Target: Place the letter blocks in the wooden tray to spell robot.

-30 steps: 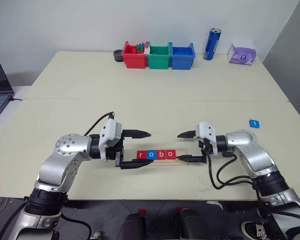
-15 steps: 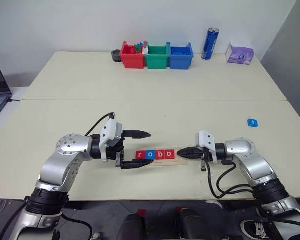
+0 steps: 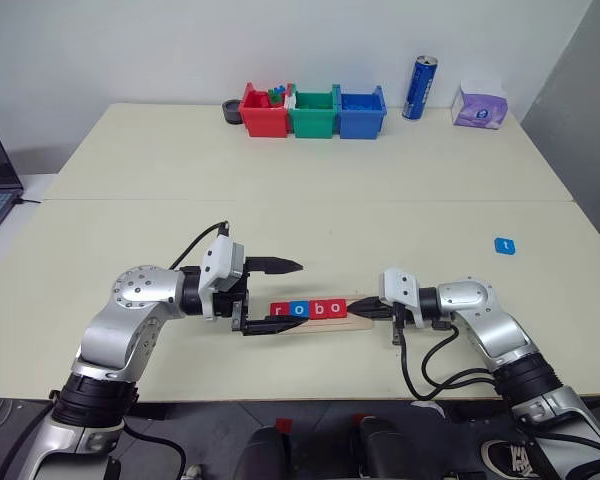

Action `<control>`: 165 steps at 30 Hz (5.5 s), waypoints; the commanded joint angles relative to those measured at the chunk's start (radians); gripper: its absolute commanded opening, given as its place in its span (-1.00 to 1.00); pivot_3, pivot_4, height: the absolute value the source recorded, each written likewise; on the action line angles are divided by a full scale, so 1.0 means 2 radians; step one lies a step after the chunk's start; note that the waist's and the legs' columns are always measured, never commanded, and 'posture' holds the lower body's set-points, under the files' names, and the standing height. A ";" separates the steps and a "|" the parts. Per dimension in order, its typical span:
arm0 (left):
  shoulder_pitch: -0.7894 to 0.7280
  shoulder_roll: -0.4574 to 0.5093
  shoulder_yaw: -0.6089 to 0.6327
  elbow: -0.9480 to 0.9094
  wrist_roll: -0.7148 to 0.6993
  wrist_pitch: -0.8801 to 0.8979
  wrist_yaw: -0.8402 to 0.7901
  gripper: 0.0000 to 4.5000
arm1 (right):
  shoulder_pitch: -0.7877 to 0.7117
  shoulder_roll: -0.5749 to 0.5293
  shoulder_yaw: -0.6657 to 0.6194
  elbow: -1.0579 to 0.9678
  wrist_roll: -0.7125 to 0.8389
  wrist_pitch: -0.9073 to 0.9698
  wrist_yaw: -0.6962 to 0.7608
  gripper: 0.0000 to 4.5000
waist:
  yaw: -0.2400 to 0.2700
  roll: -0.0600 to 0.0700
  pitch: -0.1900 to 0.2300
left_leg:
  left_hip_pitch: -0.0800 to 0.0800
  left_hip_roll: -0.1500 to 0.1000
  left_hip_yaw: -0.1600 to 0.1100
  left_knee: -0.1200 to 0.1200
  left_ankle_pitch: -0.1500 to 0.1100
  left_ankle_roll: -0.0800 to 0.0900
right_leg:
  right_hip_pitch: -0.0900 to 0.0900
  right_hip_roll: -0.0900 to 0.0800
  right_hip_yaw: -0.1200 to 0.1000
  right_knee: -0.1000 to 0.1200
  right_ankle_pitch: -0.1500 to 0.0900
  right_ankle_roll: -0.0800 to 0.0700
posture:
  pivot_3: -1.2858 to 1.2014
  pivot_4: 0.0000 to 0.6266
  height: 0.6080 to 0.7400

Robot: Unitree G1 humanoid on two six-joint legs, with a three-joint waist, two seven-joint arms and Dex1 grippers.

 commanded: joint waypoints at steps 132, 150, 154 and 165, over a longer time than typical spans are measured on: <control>-0.013 -0.053 -0.033 -0.012 0.024 -0.054 0.050 1.00 | 0.111 -0.109 -0.220 -0.331 0.202 0.380 -0.122 0.99 | 0.002 0.001 -0.002 | -0.001 0.000 -0.001 -0.002 0.000 0.001 | 0.000 0.002 -0.001 -0.003 -0.001 0.000 | 0.03 -0.52 1.00; -0.017 -0.052 -0.042 0.005 0.039 -0.078 0.020 1.00 | 0.135 -0.092 -0.130 -0.149 0.118 0.139 -0.053 0.99 | 0.001 0.001 -0.002 | 0.000 0.000 0.000 0.000 0.000 0.000 | 0.000 0.001 0.000 -0.001 0.000 0.000 | 0.03 -0.52 1.00; -0.020 -0.055 -0.049 0.005 0.039 -0.082 0.007 1.00 | 0.135 -0.094 -0.120 -0.122 0.107 0.122 -0.045 0.99 | 0.001 0.001 -0.002 | -0.001 0.000 0.000 0.000 0.000 0.000 | 0.000 0.000 0.000 -0.002 0.000 0.000 | 0.03 -0.52 1.00; -0.026 -0.057 -0.052 0.014 0.041 -0.087 0.002 1.00 | 0.132 -0.095 -0.119 -0.076 0.101 0.098 -0.034 0.58 | 0.001 0.001 -0.002 | 0.000 0.000 0.000 0.000 0.000 0.000 | 0.000 0.000 0.000 -0.001 0.000 0.000 | 0.03 -0.52 1.00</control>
